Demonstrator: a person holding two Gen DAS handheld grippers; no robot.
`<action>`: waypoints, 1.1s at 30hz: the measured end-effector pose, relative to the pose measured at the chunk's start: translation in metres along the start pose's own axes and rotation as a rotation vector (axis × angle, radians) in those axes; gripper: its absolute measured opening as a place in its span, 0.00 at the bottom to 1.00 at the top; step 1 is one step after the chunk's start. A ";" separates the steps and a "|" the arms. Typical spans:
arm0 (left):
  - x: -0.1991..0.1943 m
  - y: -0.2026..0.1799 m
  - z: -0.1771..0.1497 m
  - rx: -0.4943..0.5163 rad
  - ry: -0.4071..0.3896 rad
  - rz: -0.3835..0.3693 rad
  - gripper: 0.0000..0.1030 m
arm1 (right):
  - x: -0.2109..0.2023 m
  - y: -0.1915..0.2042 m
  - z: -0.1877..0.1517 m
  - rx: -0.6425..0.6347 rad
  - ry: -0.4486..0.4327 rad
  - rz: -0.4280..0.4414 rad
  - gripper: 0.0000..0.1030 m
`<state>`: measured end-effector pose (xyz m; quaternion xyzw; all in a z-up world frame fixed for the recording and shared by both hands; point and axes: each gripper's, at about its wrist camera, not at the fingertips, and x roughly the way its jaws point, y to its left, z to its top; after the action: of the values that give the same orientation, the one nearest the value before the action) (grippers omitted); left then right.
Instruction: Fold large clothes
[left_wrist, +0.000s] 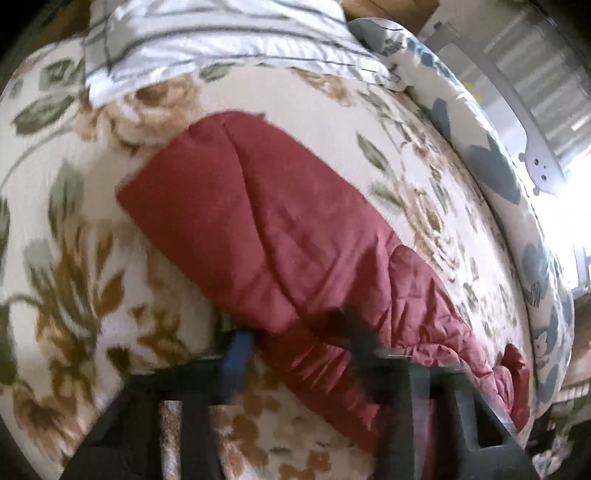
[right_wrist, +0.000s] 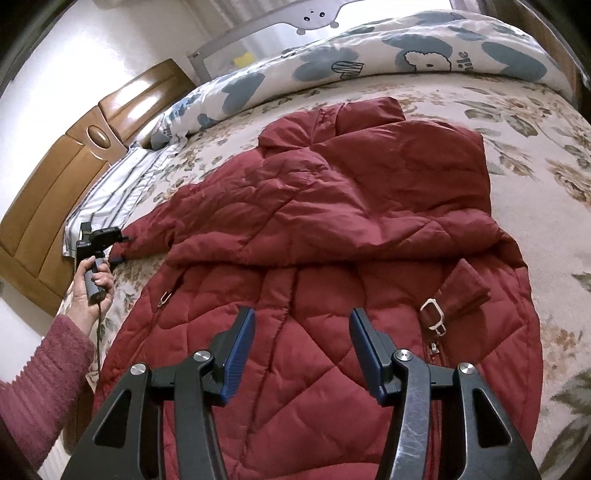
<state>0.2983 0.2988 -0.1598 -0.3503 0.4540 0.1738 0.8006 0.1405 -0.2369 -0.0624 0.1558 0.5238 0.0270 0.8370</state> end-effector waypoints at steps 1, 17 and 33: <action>-0.004 -0.003 -0.001 0.008 -0.010 -0.020 0.22 | 0.000 0.000 -0.001 0.000 0.001 0.000 0.53; -0.140 -0.077 -0.098 0.383 -0.113 -0.340 0.07 | -0.012 -0.008 -0.008 0.041 -0.024 0.022 0.53; -0.124 -0.150 -0.183 0.614 -0.013 -0.482 0.07 | -0.030 -0.031 -0.019 0.100 -0.050 0.019 0.54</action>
<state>0.2117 0.0678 -0.0568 -0.1899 0.3846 -0.1608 0.8889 0.1062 -0.2679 -0.0530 0.2031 0.5019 0.0051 0.8407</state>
